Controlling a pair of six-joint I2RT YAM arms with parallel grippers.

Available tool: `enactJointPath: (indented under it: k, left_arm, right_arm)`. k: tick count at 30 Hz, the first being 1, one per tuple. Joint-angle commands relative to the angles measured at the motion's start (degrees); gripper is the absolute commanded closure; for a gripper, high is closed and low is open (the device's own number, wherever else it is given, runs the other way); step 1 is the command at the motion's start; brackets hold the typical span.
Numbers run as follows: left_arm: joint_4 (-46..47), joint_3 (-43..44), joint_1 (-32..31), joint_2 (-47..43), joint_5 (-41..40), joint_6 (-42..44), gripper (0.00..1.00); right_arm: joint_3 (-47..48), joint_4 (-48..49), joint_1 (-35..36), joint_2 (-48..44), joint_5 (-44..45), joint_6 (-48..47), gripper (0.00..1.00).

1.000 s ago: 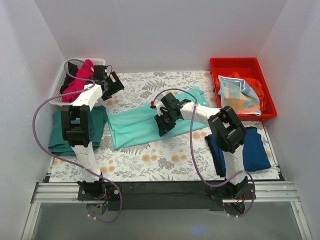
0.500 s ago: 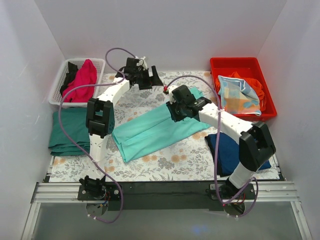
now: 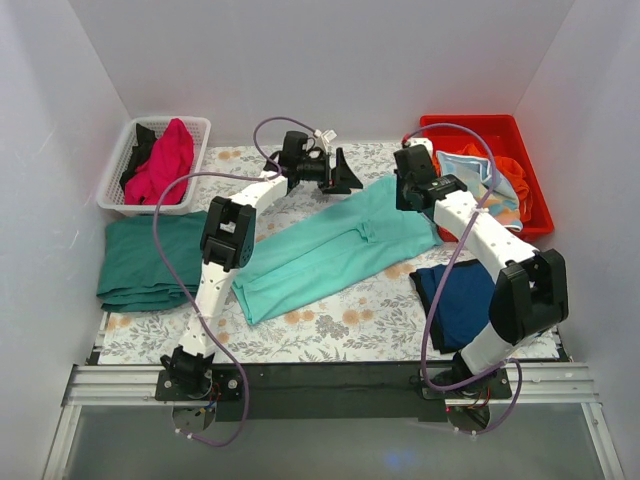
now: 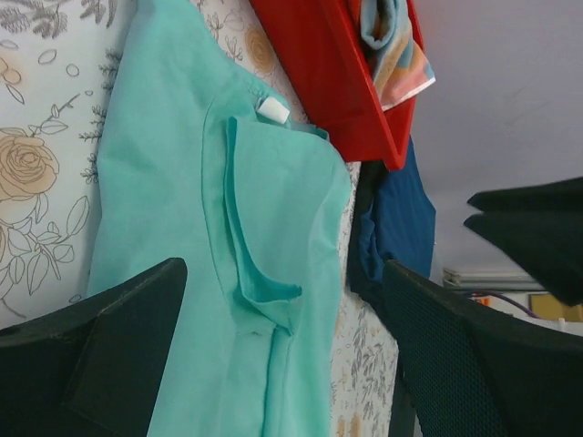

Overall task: Fold and stack the t-shirts
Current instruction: Rotate the tshirt 90 degrees

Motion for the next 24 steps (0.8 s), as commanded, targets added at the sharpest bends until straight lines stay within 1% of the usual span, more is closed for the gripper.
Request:
enactJointPath:
  k: [1,3,5,8,9,10,11,12,13,15,17,21,24]
  left_arm:
    - [10.0,2.6,-0.8,4.6,7.4,-7.4,0.12]
    - [10.8,2.7,-0.8,5.7,7.6,-8.4,0.12]
    - [10.6,1.7,-0.9,6.4,7.0,-7.6,0.12]
    - [4.6,1.9,-0.8,6.8,1.9,-4.0,0.12]
    - [-0.6,2.0,-0.9,6.7,-1.4,-0.6,0.12]
    - [-2.9,2.0,-0.9,6.5,-8.2,1.6,0.12]
    - [-5.0,2.0,-0.8,6.4,-11.7,3.3,0.12]
    - [-9.4,2.5,-0.8,5.9,-17.7,5.9,0.12]
    - [-10.8,2.5,-0.7,5.7,-25.6,6.9,0.12]
    - [-13.9,2.9,-0.4,5.2,-33.0,8.4,0.12]
    - [-15.0,3.4,0.5,4.9,-40.8,9.4,0.12]
    - [-18.2,4.2,2.2,4.8,-50.9,9.9,0.12]
    - [-20.9,4.6,3.8,5.0,-58.1,8.1,0.12]
  right_arm:
    - [-1.2,-2.1,-3.6,-3.1,-1.3,4.1,0.7]
    - [-1.3,-2.5,-4.2,-2.8,-1.9,4.2,0.7]
    - [-1.2,-2.9,-4.4,-2.3,-2.3,3.9,0.71]
    - [-0.6,-3.1,-4.5,-1.1,-3.0,4.0,0.71]
    - [-0.4,-3.2,-4.6,-0.4,-3.4,3.9,0.71]
    - [-0.2,-3.3,-4.8,-0.1,-3.7,4.0,0.72]
    - [0.1,-3.4,-4.7,0.4,-3.8,3.9,0.72]
    - [0.2,-3.6,-4.8,1.0,-4.0,3.9,0.72]
    - [0.3,-3.5,-4.7,1.4,-4.3,3.8,0.72]
    - [0.5,-3.7,-4.7,2.6,-5.1,3.7,0.73]
    - [0.7,-3.9,-4.8,3.4,-5.6,3.7,0.73]
    - [1.5,-4.0,-4.8,5.3,-6.6,3.9,0.74]
    - [1.9,-3.9,-4.8,6.5,-6.8,3.9,0.74]
